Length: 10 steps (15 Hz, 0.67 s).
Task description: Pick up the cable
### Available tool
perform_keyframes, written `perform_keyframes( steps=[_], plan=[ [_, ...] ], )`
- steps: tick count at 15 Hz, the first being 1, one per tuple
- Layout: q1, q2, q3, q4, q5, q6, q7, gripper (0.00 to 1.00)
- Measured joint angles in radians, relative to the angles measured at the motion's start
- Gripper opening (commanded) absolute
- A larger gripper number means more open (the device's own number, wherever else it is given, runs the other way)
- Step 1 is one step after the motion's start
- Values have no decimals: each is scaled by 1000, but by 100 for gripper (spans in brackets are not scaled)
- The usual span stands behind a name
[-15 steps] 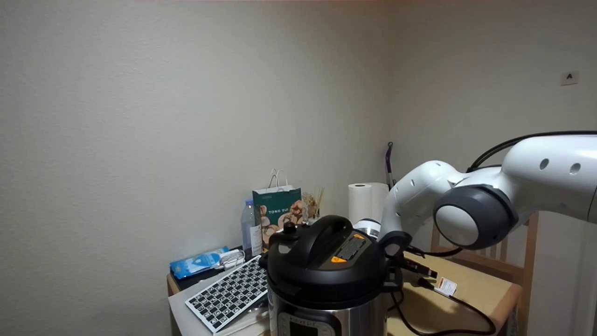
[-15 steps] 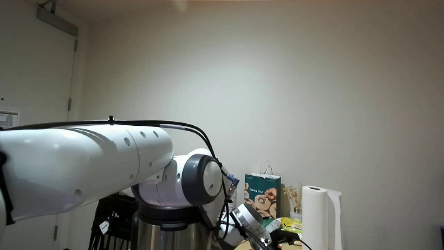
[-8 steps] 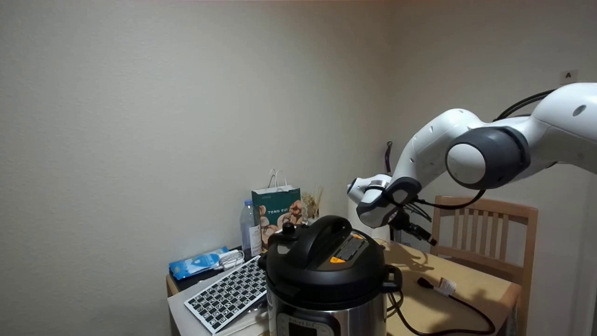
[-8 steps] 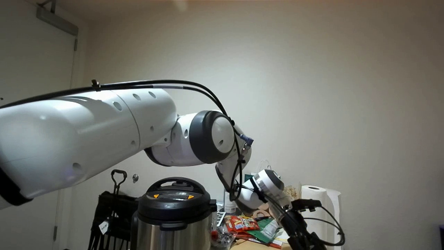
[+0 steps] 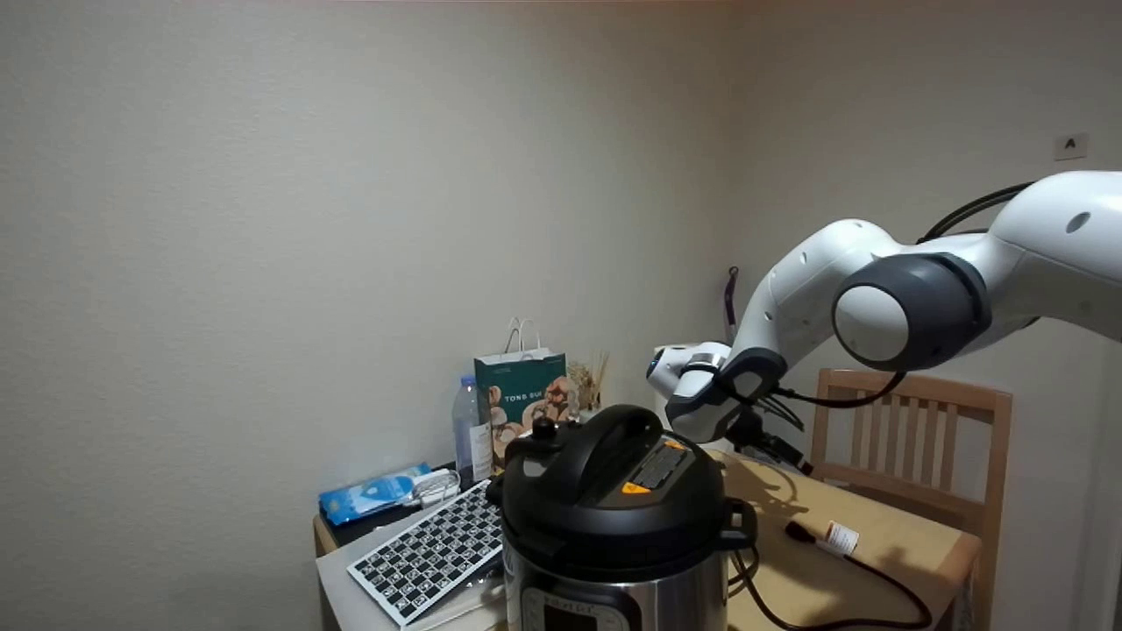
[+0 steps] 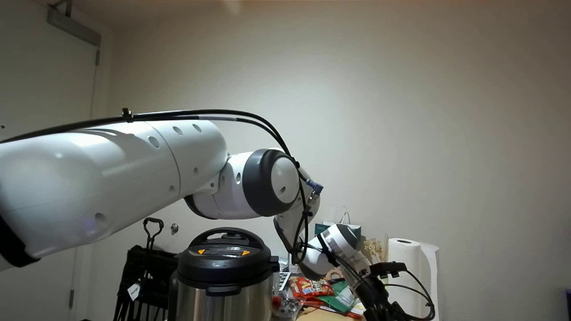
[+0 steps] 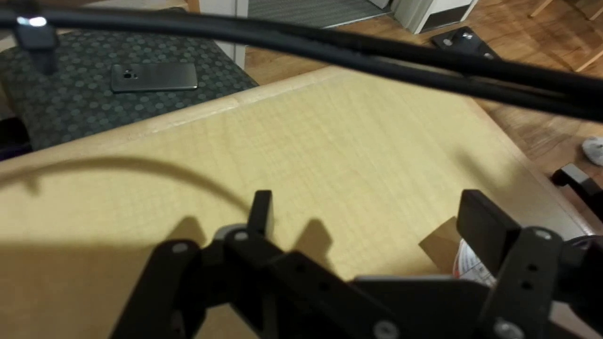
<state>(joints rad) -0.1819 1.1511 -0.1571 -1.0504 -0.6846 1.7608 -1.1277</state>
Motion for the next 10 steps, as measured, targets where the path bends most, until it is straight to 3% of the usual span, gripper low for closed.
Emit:
perform_keyframes(
  steps=[5, 10],
  plan=[
    [-3, -49, 5, -27, 6, 235, 94, 100],
    [-16, -223, 6, -189, 8, 373, 175, 100]
  ],
)
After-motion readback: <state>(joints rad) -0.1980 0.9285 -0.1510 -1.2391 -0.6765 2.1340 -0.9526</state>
